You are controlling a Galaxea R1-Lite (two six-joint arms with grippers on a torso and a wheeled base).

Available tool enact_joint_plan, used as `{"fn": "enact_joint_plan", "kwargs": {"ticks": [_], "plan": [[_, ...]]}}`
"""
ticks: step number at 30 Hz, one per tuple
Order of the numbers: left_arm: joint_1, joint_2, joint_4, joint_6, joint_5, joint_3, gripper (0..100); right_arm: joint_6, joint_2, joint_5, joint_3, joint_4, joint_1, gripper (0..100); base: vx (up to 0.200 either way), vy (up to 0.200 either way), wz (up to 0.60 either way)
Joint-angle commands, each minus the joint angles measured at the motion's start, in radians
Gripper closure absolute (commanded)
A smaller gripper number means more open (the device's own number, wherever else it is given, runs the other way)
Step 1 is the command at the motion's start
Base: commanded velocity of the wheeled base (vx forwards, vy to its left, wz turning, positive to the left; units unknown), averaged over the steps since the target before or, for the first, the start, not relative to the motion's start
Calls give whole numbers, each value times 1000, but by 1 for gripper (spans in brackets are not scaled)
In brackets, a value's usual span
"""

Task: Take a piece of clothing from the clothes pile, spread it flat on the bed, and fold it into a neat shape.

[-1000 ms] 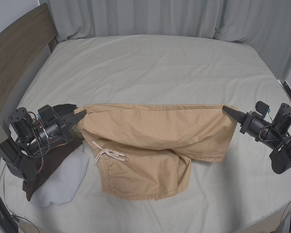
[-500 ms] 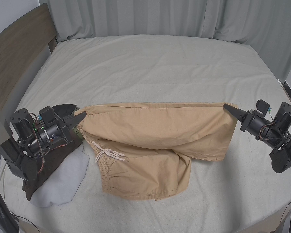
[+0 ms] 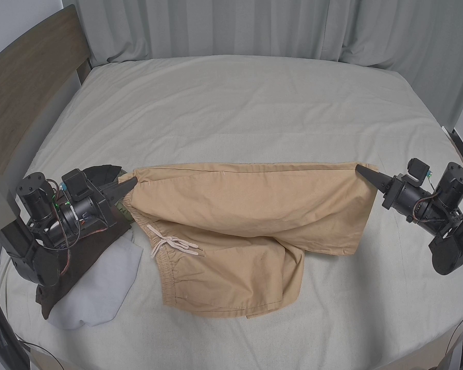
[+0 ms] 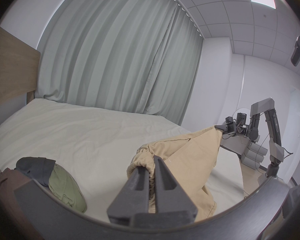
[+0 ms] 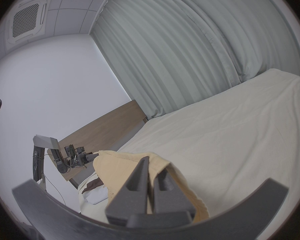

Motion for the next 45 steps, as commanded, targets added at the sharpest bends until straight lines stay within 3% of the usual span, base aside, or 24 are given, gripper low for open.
{"fn": "enact_joint_plan", "kwargs": {"ticks": [1,12,17,24,42,45], "plan": [[0,0,-1,-1,0,-1,100,0,0,0,0,-1,0,100,0,0,0],[-2,-3,-1,-8,0,1,100,-1,12,-15,-3,1,22,100,0,0,0],[0,9,-1,-25,3,-2,100,-1,44,-52,-52,1,39,100,0,0,0],[0,46,-1,-100,6,-54,100,-1,93,-57,-121,1,16,100,0,0,0],[-25,150,-1,-106,71,-165,100,2,219,-61,-309,4,-9,100,0,0,0],[-25,175,-1,-108,86,-189,100,2,262,-87,-368,6,-17,100,0,0,0]]}}
